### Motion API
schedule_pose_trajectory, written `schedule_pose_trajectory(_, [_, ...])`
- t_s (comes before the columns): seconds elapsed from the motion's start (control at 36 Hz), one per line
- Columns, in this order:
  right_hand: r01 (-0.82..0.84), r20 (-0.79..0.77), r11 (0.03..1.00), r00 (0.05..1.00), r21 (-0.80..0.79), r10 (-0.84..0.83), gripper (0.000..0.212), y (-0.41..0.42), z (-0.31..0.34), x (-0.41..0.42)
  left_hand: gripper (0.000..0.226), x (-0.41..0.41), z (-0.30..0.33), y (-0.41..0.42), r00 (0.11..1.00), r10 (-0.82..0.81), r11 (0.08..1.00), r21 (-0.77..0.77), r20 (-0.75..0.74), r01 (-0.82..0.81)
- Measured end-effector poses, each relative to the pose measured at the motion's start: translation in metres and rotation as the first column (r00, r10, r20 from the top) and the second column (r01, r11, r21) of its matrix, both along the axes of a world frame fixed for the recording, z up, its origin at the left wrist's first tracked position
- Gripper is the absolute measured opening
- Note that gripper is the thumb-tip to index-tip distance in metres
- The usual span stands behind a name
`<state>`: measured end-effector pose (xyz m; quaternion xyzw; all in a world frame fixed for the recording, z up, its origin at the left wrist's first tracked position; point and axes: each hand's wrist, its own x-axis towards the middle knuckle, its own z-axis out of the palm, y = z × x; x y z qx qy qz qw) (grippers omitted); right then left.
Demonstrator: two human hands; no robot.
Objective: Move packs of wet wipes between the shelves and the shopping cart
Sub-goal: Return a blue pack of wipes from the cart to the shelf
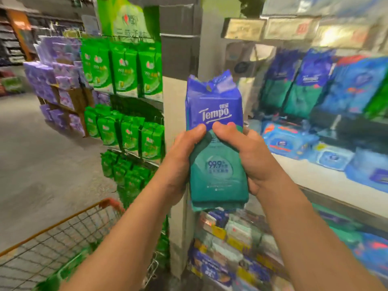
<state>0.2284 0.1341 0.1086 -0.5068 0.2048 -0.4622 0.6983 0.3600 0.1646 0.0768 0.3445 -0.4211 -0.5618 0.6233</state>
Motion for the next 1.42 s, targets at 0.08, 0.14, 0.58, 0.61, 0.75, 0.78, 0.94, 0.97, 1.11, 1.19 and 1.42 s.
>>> schedule_pose_trajectory(0.08, [0.030, -0.019, 0.999, 0.999, -0.019, -0.031, 0.021, -0.011, 0.002, -0.030, 0.072, -0.033, 0.002, -0.017, 0.999, -0.001, 1.000, 0.006, -0.048, 0.001])
schedule_pose_trajectory(0.14, [0.042, -0.027, 0.999, 0.999, -0.013, -0.042, 0.017, -0.020, 0.003, -0.048, 0.078, -0.052, 0.002, -0.027, 0.996, -0.008, 1.000, 0.028, -0.084, 0.011])
schedule_pose_trajectory(0.58, [0.401, -0.268, 0.903, 0.863, -0.154, -0.428, 0.075, -0.072, 0.008, -0.113, 0.082, -0.105, 0.022, -0.096, 0.991, 0.039, 0.999, 0.043, -0.126, -0.033])
schedule_pose_trajectory(0.61, [0.402, -0.281, 0.899, 0.855, -0.173, -0.436, 0.078, -0.075, 0.008, -0.112, 0.084, -0.102, 0.022, -0.101, 0.992, 0.030, 0.999, 0.041, -0.126, -0.025])
schedule_pose_trajectory(0.75, [0.415, -0.363, 0.856, 0.781, -0.307, -0.509, 0.069, -0.101, 0.013, -0.105, 0.094, -0.085, 0.029, -0.123, 0.996, -0.002, 0.999, 0.052, -0.088, 0.006])
schedule_pose_trajectory(0.78, [0.413, -0.377, 0.846, 0.764, -0.338, -0.524, 0.066, -0.105, 0.015, -0.102, 0.092, -0.080, 0.030, -0.128, 0.997, 0.005, 0.999, 0.049, -0.079, -0.001])
schedule_pose_trajectory(0.94, [0.435, -0.374, 0.760, 0.682, -0.484, -0.629, 0.077, -0.133, 0.027, -0.086, 0.095, -0.054, 0.037, -0.161, 1.000, 0.027, 1.000, -0.002, -0.010, -0.027])
schedule_pose_trajectory(0.97, [0.443, -0.366, 0.746, 0.673, -0.498, -0.643, 0.075, -0.136, 0.029, -0.084, 0.100, -0.049, 0.038, -0.167, 0.999, 0.030, 0.999, -0.016, 0.019, -0.029])
schedule_pose_trajectory(1.11, [0.508, -0.300, 0.672, 0.629, -0.539, -0.717, 0.076, -0.148, 0.033, -0.079, 0.094, -0.030, 0.040, -0.192, 0.984, 0.069, 0.994, -0.093, 0.165, -0.054])
schedule_pose_trajectory(1.19, [0.529, -0.238, 0.677, 0.670, -0.511, -0.703, 0.067, -0.148, 0.037, -0.080, 0.079, -0.024, 0.039, -0.200, 0.974, 0.113, 0.991, -0.098, 0.198, -0.095])
schedule_pose_trajectory(1.42, [0.531, -0.174, 0.635, 0.674, -0.562, -0.718, 0.051, -0.156, 0.041, -0.084, 0.054, -0.018, 0.048, -0.208, 0.980, 0.110, 0.986, -0.138, 0.164, -0.088])
